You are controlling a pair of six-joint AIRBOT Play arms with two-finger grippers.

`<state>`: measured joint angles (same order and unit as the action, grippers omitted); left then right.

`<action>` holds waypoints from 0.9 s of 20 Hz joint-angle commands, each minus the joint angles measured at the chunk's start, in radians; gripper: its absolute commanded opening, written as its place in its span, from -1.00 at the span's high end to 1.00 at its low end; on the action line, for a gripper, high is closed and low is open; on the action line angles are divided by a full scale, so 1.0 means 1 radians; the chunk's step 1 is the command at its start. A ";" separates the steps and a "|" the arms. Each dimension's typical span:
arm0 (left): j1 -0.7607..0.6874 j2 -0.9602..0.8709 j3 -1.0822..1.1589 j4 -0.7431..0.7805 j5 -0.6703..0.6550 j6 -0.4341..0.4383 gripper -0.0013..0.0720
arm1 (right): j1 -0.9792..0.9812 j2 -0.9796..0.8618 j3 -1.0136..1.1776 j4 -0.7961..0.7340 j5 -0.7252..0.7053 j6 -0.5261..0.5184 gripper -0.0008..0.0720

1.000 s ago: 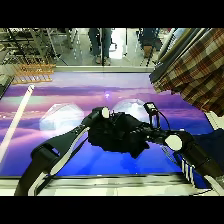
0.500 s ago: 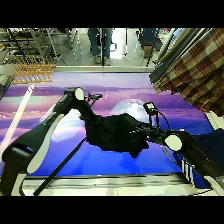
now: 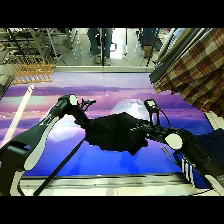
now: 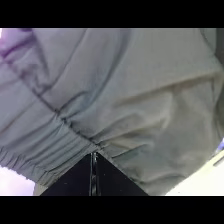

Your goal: Fold the clothes and pants, and hang the long-sleeved shirts on hangers.

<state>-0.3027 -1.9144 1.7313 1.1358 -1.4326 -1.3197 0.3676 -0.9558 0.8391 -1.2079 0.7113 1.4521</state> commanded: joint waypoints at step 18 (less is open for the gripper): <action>0.023 0.006 -0.022 -0.022 0.029 0.011 0.95 | 0.196 -0.737 0.628 0.072 0.149 -0.216 0.88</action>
<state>-0.2996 -1.9415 1.7084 1.1217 -1.3907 -1.3052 0.5518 -1.6157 1.4189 -1.1751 0.8425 1.2438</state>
